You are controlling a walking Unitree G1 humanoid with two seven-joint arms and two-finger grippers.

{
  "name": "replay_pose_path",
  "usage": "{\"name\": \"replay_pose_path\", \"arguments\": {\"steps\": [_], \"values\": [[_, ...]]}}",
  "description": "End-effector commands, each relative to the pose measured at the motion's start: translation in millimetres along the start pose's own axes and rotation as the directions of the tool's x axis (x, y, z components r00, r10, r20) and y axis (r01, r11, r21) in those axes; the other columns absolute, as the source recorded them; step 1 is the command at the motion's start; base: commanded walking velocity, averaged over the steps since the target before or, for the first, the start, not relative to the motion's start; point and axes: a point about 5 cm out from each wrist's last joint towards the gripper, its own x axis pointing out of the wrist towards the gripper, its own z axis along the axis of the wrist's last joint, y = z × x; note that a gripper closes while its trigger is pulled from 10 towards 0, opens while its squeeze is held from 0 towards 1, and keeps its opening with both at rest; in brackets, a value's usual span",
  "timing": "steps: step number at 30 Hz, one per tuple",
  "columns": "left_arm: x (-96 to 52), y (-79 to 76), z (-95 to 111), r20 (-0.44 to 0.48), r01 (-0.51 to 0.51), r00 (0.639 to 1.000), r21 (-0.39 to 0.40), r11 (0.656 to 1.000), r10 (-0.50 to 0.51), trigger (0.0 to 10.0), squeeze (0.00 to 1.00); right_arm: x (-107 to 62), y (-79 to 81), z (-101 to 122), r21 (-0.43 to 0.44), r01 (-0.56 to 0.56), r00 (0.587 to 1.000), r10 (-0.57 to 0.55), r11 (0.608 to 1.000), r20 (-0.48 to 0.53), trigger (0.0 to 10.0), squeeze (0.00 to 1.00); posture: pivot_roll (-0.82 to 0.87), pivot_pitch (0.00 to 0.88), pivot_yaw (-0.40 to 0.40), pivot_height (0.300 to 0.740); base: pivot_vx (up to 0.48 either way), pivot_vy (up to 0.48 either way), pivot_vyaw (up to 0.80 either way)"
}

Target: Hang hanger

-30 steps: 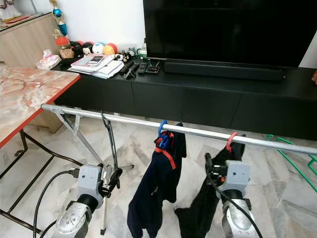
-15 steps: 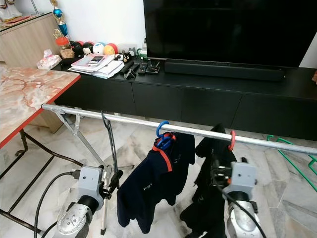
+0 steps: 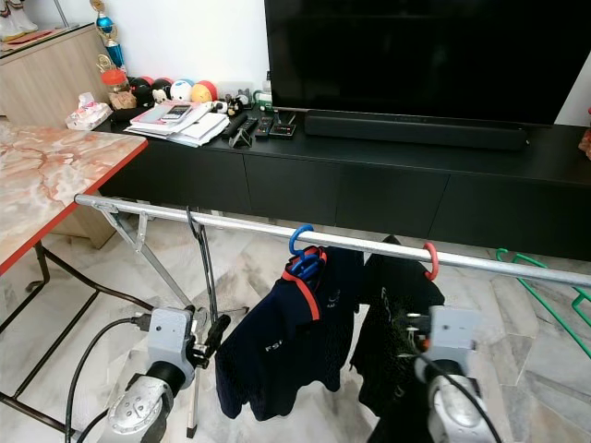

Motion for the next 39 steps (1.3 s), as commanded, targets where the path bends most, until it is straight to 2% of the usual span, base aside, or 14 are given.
{"name": "replay_pose_path", "arguments": {"steps": [1,4,8,9,10,13,15,22,26,27,32,35,39], "values": [[-0.7,-0.9,-3,-0.013,0.010,1.000,0.010,1.000,-0.010,10.0,0.00,2.1,0.4,-1,-0.011,-0.002,1.000,0.002,1.000,-0.015,10.0,0.00,0.00,0.073,0.033,0.740,0.000,0.000,0.00],[-1.1,0.1,-3,-0.014,0.008,1.000,0.012,1.000,-0.007,10.0,0.00,8.4,-5.6,4,-0.053,0.031,0.999,-0.031,0.998,-0.010,10.0,0.00,0.01,0.073,0.034,0.740,0.000,0.000,0.00],[-1.0,0.1,-3,-0.014,0.007,1.000,0.011,1.000,-0.006,10.0,0.00,12.6,-12.7,12,-0.059,0.077,0.997,-0.076,0.995,0.019,10.0,0.00,0.01,0.072,0.033,0.740,0.000,0.000,0.00],[-0.8,-0.2,-3,-0.013,0.007,1.000,0.009,1.000,-0.007,10.0,0.00,17.1,-22.7,21,-0.064,0.144,0.989,-0.141,0.988,0.052,10.0,0.00,0.01,0.072,0.034,0.740,0.000,0.000,0.00],[-0.8,-0.3,-3,-0.013,0.007,1.000,0.009,1.000,-0.007,10.0,0.00,18.2,-25.4,23,-0.064,0.162,0.986,-0.158,0.985,0.058,10.0,0.00,0.01,0.072,0.034,0.740,0.000,0.000,0.00],[-0.8,-0.5,-3,-0.013,0.007,1.000,0.008,1.000,-0.007,10.0,0.00,20.6,-31.5,23,-0.072,0.200,0.979,-0.197,0.977,0.043,10.0,0.00,0.01,0.070,0.034,0.740,0.000,0.000,0.00],[-0.4,-0.7,-3,-0.014,0.008,1.000,0.007,1.000,-0.008,10.0,0.00,24.2,-37.8,17,-0.092,0.237,0.971,-0.239,0.967,-0.011,10.0,0.00,0.01,0.070,0.034,0.740,0.000,0.000,0.00],[0.1,-0.6,-3,-0.015,0.008,1.000,0.009,1.000,-0.008,10.0,0.00,31.7,-24.1,11,-0.077,0.173,0.983,-0.177,0.982,-0.056,10.0,0.00,0.01,0.069,0.036,0.740,0.000,0.000,0.00],[0.6,-0.2,-3,-0.015,0.007,1.000,0.010,1.000,-0.007,10.0,0.00,36.4,-15.4,4,-0.102,0.142,0.983,-0.152,0.985,-0.101,10.0,0.00,0.02,0.068,0.037,0.740,0.000,0.000,0.00],[0.7,-0.2,-3,-0.015,0.007,1.000,0.010,1.000,-0.007,10.0,0.00,37.6,-16.3,3,-0.120,0.155,0.979,-0.169,0.981,-0.116,10.0,0.00,0.02,0.068,0.037,0.740,0.000,0.000,0.00],[0.6,-0.4,-3,-0.014,0.008,1.000,0.009,1.000,-0.008,10.0,0.00,39.9,-22.6,7,-0.105,0.210,0.970,-0.220,0.972,-0.100,10.0,0.00,0.02,0.066,0.035,0.740,0.000,0.000,0.00],[0.3,-1.2,-4,-0.016,0.011,1.000,0.008,1.000,-0.011,10.0,0.00,38.7,-34.3,9,-0.110,0.309,0.943,-0.319,0.945,-0.096,10.0,0.00,0.02,0.067,0.036,0.740,0.000,0.000,0.00],[0.3,-1.7,-4,-0.017,0.013,1.000,0.007,1.000,-0.013,10.0,0.00,37.1,-42.1,8,-0.102,0.367,0.921,-0.377,0.924,-0.095,10.0,0.00,0.02,0.067,0.037,0.740,0.000,0.000,0.00]]}}
